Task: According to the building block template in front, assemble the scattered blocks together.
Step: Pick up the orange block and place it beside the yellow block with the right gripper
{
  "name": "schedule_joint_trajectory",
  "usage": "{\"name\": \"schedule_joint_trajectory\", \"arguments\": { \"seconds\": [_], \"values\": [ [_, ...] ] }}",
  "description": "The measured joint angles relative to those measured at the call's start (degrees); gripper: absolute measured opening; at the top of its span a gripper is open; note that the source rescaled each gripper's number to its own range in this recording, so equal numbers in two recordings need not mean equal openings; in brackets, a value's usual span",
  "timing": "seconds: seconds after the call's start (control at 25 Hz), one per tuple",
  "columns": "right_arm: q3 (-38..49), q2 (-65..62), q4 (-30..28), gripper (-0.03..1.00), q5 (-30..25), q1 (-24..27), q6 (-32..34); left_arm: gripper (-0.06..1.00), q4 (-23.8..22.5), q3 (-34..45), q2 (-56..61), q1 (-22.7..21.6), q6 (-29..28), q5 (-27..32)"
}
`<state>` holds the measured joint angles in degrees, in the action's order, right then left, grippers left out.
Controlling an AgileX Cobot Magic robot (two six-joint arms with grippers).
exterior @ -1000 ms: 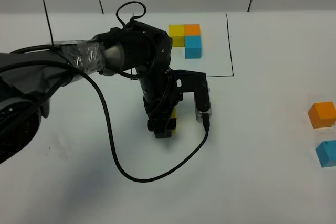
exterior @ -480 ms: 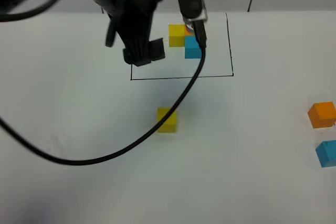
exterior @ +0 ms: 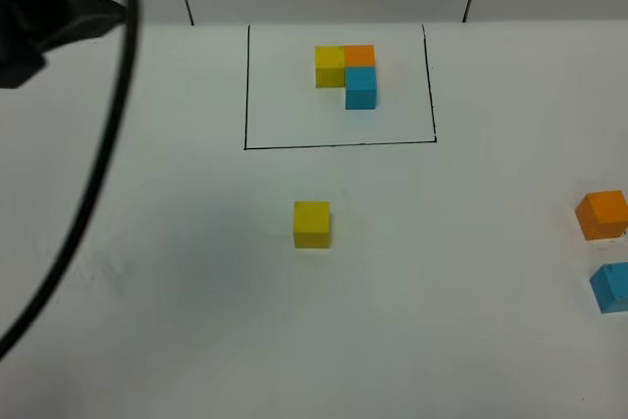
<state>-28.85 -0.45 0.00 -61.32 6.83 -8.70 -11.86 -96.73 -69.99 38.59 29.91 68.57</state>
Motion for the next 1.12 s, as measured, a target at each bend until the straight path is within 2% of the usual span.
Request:
{"name": "schedule_joint_trajectory", "arguments": {
  "seconds": [0.16,0.32,0.48,0.64,0.72,0.88,0.96,1.12],
  "values": [
    [0.00,0.00,0.00,0.00,0.00,0.00,0.00,0.70,-2.82,6.98,11.58,0.00,-2.37,0.00],
    [0.00,0.00,0.00,0.00,0.00,0.00,0.00,0.67,-5.00,16.36,25.25,0.00,-6.86,0.00],
    [0.00,0.00,0.00,0.00,0.00,0.00,0.00,0.67,-6.90,26.01,38.60,0.06,-6.30,0.05],
    [0.00,0.00,0.00,0.00,0.04,0.00,0.00,0.67,-5.24,32.96,49.26,-1.23,-5.67,0.05],
    [0.00,0.00,0.00,0.00,0.04,0.00,0.00,0.67,-3.54,35.50,53.91,-3.70,-4.83,0.05],
    [0.00,0.00,0.00,0.00,0.04,0.00,0.00,0.67,1.28,39.34,59.51,-11.50,-2.49,0.05],
    [0.00,0.00,0.00,0.00,0.04,0.00,0.00,0.67,4.17,40.53,60.96,-15.76,-5.20,0.05],
    [0.00,0.00,0.00,0.00,0.04,0.00,0.00,0.67,10.38,43.76,63.43,-24.09,-14.87,0.05]
  ]
}}
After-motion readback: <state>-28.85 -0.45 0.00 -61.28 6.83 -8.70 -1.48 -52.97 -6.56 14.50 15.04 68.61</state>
